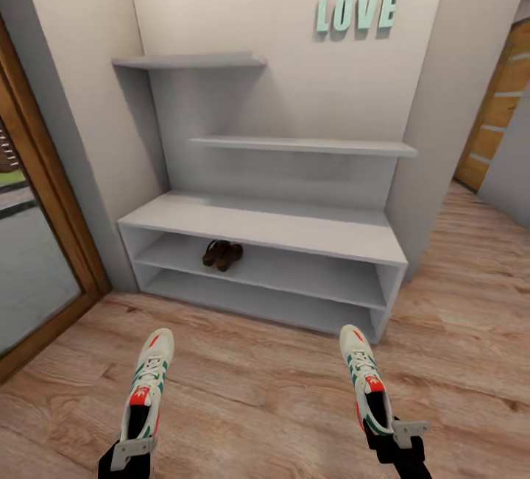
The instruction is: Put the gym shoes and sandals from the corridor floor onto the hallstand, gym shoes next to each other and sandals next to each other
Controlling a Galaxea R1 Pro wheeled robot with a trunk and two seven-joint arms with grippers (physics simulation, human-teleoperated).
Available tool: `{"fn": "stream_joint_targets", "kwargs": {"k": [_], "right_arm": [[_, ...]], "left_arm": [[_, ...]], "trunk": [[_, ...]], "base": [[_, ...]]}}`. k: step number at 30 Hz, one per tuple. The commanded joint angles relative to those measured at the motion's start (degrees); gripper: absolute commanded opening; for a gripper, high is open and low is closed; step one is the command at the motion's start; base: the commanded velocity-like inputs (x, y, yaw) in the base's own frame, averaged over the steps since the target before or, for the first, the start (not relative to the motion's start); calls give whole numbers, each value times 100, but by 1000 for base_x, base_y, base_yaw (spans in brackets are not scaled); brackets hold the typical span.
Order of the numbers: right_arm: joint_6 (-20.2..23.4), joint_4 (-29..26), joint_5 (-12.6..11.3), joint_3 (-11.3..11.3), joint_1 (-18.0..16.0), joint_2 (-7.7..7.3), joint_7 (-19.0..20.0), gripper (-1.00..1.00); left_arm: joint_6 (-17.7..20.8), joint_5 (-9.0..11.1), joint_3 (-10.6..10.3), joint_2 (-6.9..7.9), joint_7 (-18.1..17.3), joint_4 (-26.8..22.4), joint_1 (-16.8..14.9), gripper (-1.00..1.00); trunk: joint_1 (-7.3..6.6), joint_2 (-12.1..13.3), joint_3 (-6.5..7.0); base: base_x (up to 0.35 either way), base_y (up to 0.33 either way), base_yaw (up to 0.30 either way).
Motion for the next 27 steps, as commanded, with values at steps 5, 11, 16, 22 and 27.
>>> {"fn": "stream_joint_targets", "kwargs": {"k": [5, 11, 16, 22, 27], "right_arm": [[-17, 5, 12, -51, -6, 15, 49, -100], [-17, 5, 12, -51, -6, 19, 49, -100], [-17, 5, 12, -51, -6, 18, 49, -100], [-17, 5, 12, -51, -6, 19, 49, -100], [-17, 5, 12, -51, -6, 19, 49, -100]], "left_arm": [[-15, 21, 17, -1, -29, 1, -1, -100], [-15, 23, 17, -1, -29, 1, 2, -100], [-15, 22, 17, -1, -29, 1, -2, -100], [-10, 15, 12, -1, -36, 1, 1, -100], [-6, 14, 9, -1, -38, 1, -2, -100]], "trunk": [[-1, -2, -5], [-1, -2, -5], [-1, -2, -5], [-1, -2, -5], [-1, -2, -5]], "base": [[0, 0, -300], [0, 0, -300], [0, 0, -300], [0, 0, -300], [0, 0, -300]]}}
